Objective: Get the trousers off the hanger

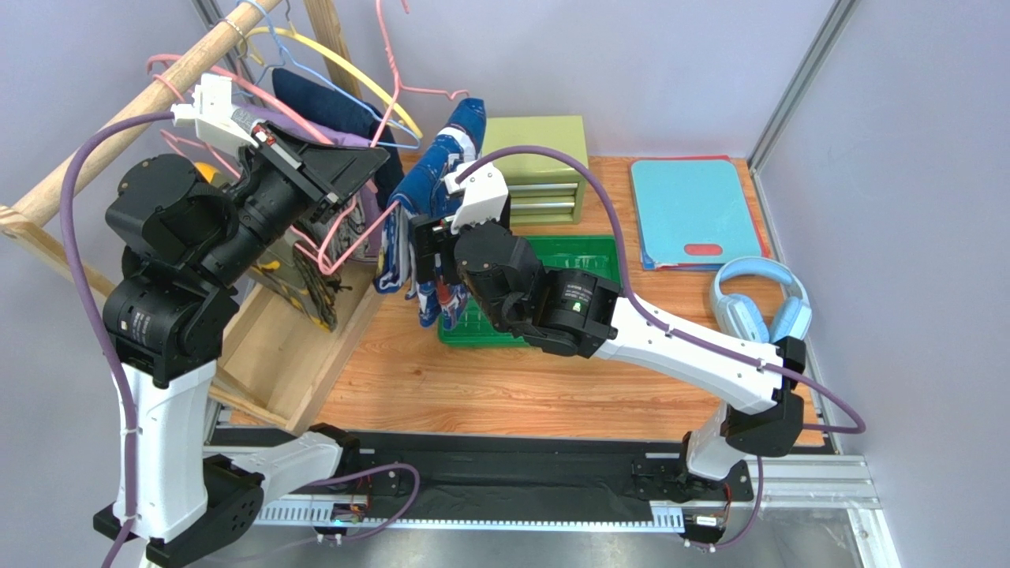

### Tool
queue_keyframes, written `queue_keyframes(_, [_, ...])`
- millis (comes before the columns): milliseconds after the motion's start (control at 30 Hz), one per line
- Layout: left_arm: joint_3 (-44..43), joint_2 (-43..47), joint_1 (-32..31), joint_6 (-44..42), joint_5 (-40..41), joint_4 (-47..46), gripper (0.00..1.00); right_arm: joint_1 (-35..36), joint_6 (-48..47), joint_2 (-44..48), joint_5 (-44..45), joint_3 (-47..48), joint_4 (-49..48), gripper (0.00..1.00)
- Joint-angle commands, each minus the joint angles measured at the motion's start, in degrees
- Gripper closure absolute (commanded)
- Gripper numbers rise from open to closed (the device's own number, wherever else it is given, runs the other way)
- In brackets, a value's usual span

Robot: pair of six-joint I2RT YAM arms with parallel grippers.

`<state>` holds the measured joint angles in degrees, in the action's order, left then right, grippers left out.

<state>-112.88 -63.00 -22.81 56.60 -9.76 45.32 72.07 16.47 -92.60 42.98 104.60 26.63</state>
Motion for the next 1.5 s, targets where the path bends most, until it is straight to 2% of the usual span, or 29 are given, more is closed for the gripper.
queue_keyframes(0, [-2.34,1.57,-0.13,0.71,-0.88,-12.45,1.0,-0.27,0.76,-0.04,-1.93,2.63,-2.02,0.21])
queue_keyframes(100, [-2.26,1.65,-0.13,0.44,-0.61,-12.45,1.0,-0.18,0.41,0.92,-3.61,1.41,-3.16,0.19])
queue_keyframes(233, [-2.43,1.57,-0.13,0.79,-0.96,-12.45,1.0,-0.27,-0.65,-0.12,-0.98,3.06,-2.21,0.17])
queue_keyframes(433, [-2.61,1.22,-0.13,0.62,-1.14,-12.36,1.0,-0.35,-1.61,-3.2,-1.23,6.67,-1.58,0.19])
queue_keyframes(567, [-2.61,1.48,-0.22,0.53,-1.05,-12.36,1.0,-0.27,-1.88,-4.78,2.45,9.04,0.34,0.2])
queue_keyframes(767, [-2.52,1.39,-0.13,0.36,-1.05,-12.19,1.0,-0.35,-2.41,-5.84,7.72,10.63,2.37,0.3])
queue_keyframes(900, [-2.17,1.57,-0.22,0.18,-1.05,-12.19,1.0,-0.35,-3.02,-5.93,10.36,10.45,2.2,0.46])
queue_keyframes(933, [-2.08,1.57,-0.22,0.18,-1.05,-12.19,1.0,-0.27,-3.28,-6.19,10.54,10.71,1.93,0.46])
queue_keyframes(967, [-1.99,1.65,-0.13,0.27,-0.88,-12.19,1.0,-0.27,-3.29,-6.98,10.72,11.15,1.76,0.46])
queue_keyframes(1067, [-2.08,1.57,-0.13,0.18,-0.88,-12.19,1.0,-0.27,-5.03,-9.6,11.68,13.87,0.53,0.36])
queue_keyframes(1167, [-2.08,1.39,-0.13,0.27,-1.14,-12.19,1.0,0.0,-7.67,-13.12,14.57,17.65,-0.62,0.3])
queue_keyframes(1233, [-1.99,1.39,-0.22,0.27,-1.32,-12.19,1.0,0.26,-9.25,-14.8,18.62,20.37,-1.4,0.31])
queue_keyframes(1333, [-1.64,1.57,-0.22,0.18,-1.58,-12.19,1.0,0.61,-14.43,-16.82,22.31,21.0,-5.53,0.4])
queue_keyframes(1467, [-0.94,1.74,-0.13,-0.26,-1.67,-12.19,1.0,0.7,-18.23,-17.09,23.11,21.18,-7.3,0.96])
